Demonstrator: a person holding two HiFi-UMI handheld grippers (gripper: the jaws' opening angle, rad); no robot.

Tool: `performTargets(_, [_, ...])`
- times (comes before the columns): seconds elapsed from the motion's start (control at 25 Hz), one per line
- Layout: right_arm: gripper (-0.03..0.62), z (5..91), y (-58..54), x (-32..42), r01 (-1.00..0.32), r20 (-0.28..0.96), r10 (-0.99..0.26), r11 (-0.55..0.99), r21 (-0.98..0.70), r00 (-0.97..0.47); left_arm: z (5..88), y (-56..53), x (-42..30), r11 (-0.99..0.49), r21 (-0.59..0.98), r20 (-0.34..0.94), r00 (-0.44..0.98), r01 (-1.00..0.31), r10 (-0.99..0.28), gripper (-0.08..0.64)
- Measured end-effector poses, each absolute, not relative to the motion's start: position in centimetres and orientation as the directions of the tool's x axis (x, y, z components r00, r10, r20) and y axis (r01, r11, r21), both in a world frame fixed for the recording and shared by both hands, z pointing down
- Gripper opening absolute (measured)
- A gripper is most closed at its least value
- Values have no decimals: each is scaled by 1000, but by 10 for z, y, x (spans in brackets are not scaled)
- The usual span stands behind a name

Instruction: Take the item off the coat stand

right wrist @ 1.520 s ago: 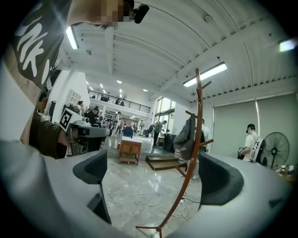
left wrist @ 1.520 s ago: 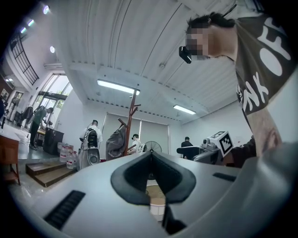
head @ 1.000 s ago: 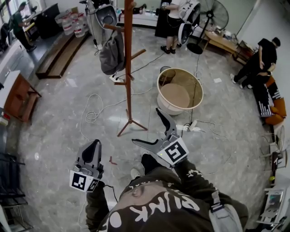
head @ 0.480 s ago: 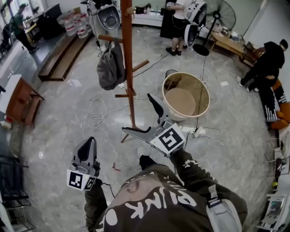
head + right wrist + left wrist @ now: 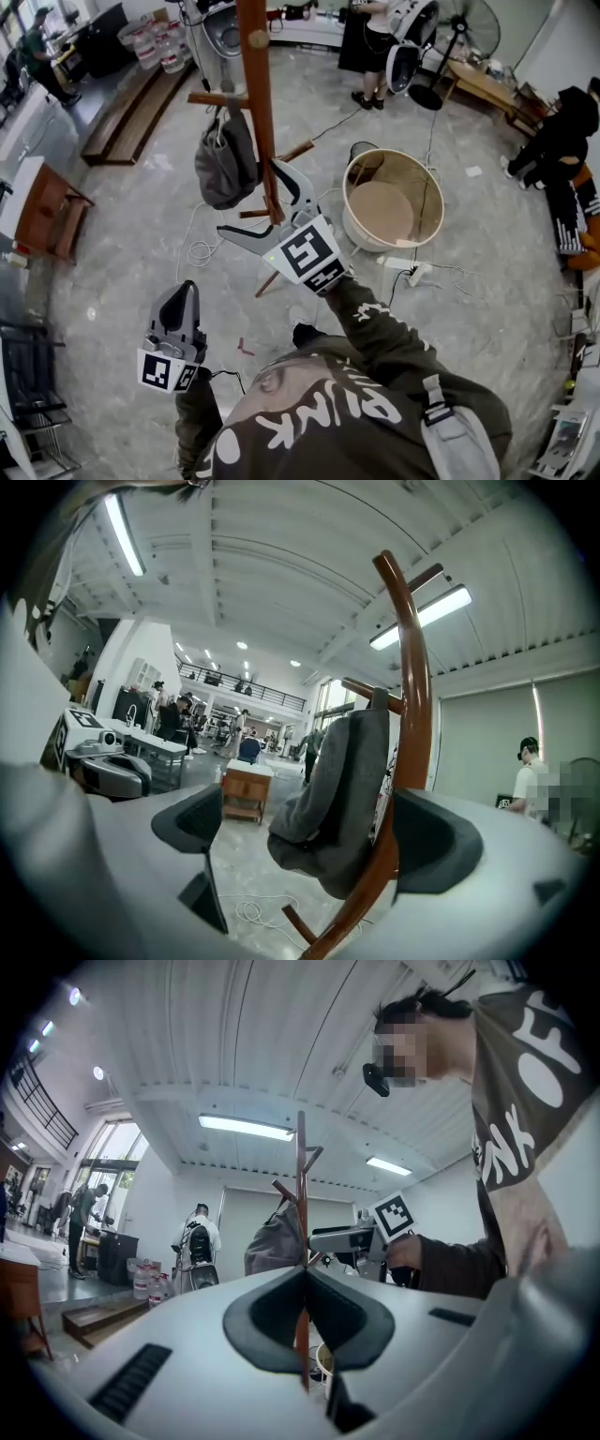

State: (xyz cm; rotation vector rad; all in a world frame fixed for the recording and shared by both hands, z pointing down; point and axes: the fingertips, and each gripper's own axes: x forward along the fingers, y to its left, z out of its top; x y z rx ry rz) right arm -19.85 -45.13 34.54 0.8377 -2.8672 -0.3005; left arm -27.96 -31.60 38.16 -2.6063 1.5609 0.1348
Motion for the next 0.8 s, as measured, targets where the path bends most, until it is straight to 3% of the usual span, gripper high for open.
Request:
performTargets(0.24, [508, 352, -478, -215, -571, 95, -608, 781, 254, -789, 386, -330, -283, -464, -35, -112, 465, -885, -878, 5])
performTargets(0.56, [393, 358, -506, -224, -656, 75, -695, 703, 275, -715, 393, -335, -286, -458, -29, -96, 458, -888, -883, 5])
performTargets(0.72, [275, 356, -519, -223, -687, 70, -738, 655, 314, -671, 392, -337, -289, -449, -28, -102, 450, -893, -887, 5])
performTargets(0.8, [157, 353, -525, -218, -704, 62, -757, 632, 324, -650, 392, -337, -290, -447, -27, -100, 447, -894, -889, 5])
